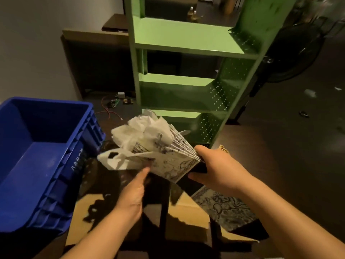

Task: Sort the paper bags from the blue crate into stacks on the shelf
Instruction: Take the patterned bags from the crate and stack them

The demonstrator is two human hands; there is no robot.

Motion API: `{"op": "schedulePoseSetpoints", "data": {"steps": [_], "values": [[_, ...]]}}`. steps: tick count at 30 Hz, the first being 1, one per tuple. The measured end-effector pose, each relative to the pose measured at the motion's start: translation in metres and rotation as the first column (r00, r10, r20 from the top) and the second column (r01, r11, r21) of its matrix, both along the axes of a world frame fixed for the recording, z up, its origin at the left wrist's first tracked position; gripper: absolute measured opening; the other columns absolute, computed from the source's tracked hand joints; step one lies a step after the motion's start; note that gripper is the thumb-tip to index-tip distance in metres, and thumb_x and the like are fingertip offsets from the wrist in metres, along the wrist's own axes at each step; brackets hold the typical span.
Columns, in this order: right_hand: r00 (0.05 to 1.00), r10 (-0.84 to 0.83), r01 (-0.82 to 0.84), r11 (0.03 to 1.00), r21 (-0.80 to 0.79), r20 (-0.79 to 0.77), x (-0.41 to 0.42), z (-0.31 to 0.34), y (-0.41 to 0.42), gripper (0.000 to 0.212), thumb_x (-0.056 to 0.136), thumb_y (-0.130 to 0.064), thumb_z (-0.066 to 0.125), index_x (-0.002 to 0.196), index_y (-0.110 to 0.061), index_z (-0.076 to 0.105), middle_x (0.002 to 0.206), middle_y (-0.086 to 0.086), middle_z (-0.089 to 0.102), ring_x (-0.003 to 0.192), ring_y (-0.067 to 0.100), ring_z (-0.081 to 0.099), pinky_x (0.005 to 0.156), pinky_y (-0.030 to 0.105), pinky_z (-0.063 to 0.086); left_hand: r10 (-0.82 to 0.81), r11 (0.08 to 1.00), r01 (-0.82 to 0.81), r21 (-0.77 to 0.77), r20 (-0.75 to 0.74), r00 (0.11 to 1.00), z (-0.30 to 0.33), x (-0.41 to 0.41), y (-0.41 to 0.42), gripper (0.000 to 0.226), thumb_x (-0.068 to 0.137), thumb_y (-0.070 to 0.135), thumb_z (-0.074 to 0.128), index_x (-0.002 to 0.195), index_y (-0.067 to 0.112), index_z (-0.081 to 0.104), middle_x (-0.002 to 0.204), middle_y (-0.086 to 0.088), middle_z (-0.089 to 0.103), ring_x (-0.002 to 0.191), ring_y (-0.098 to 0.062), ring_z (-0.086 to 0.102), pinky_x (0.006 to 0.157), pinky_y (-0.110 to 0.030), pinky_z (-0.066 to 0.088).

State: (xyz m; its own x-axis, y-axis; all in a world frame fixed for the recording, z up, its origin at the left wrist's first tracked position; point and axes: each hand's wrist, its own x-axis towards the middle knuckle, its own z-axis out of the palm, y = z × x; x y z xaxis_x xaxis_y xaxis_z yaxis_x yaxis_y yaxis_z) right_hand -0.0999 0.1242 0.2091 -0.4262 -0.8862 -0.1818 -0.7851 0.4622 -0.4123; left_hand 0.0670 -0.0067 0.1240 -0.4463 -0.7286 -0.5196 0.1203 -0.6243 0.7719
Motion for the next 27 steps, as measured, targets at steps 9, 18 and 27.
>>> {"op": "schedulePoseSetpoints", "data": {"steps": [9, 18, 27], "values": [[0.932, 0.094, -0.052, 0.991, 0.127, -0.351, -0.031, -0.045, 0.055, 0.024, 0.097, -0.045, 0.062, 0.104, -0.036, 0.041, 0.094, -0.009, 0.068, 0.08, 0.016, 0.063, 0.067, 0.039, 0.057, 0.156, 0.284, 0.121, -0.951, 0.17, 0.973, 0.014, -0.012, 0.001, 0.092, 0.069, 0.064, 0.072, 0.142, 0.015, 0.043, 0.147, -0.01, 0.038, 0.141, -0.025, 0.037, 0.12, -0.045, 0.031], [0.95, 0.176, -0.137, 0.977, 0.161, -0.258, -0.036, -0.111, 0.062, 0.024, 0.096, -0.032, 0.066, 0.11, -0.032, 0.047, 0.102, -0.002, 0.069, 0.091, 0.025, 0.062, 0.074, 0.039, 0.053, -0.02, -0.334, 0.942, -0.042, 0.999, 0.037, 0.0, -0.064, 0.022, 0.111, 0.069, 0.076, 0.071, 0.159, 0.03, 0.026, 0.165, 0.008, 0.024, 0.156, -0.019, 0.01, 0.127, -0.057, 0.0], [0.979, 0.003, 0.033, 0.984, 0.174, -0.203, -0.062, -0.117, 0.112, 0.048, 0.087, -0.06, 0.067, 0.127, -0.04, 0.05, 0.125, -0.014, 0.063, 0.12, 0.014, 0.057, 0.109, 0.04, 0.04, -0.036, -0.237, 0.933, -0.269, 0.963, 0.269, -0.015, -0.065, 0.025, 0.035, 0.077, 0.054, 0.075, 0.102, 0.044, 0.053, 0.097, 0.02, 0.059, 0.093, -0.001, 0.057, 0.079, -0.025, 0.047]]}}
